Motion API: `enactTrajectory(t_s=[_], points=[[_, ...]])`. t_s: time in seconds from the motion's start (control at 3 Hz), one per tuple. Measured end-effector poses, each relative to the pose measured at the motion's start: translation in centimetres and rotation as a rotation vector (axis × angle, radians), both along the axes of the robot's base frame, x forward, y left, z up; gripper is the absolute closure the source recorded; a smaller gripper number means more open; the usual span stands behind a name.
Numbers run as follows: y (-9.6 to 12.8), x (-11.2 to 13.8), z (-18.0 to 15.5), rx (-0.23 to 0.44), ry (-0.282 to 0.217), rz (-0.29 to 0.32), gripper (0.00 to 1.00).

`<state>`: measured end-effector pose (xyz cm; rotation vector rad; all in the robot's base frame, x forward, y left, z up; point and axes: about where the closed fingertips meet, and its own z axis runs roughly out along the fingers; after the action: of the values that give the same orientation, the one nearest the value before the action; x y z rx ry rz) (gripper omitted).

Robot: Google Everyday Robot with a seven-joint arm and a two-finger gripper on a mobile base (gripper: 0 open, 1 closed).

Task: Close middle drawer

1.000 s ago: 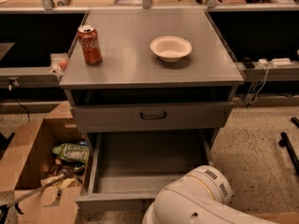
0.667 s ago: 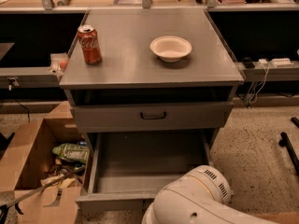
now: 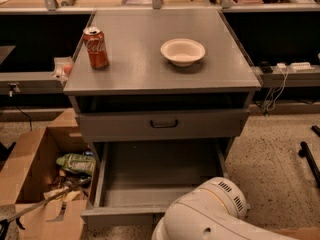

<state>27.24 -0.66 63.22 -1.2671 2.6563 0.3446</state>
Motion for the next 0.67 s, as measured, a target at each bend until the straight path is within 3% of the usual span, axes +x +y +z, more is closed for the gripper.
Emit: enactTrajectory(t_s=[0.33,0.67], points=[[0.00,0.00,0.00,0.000,0.000,0.000,0.04],[-0.14,0.36,0.16,0.002,-0.005,0.005,0.00]])
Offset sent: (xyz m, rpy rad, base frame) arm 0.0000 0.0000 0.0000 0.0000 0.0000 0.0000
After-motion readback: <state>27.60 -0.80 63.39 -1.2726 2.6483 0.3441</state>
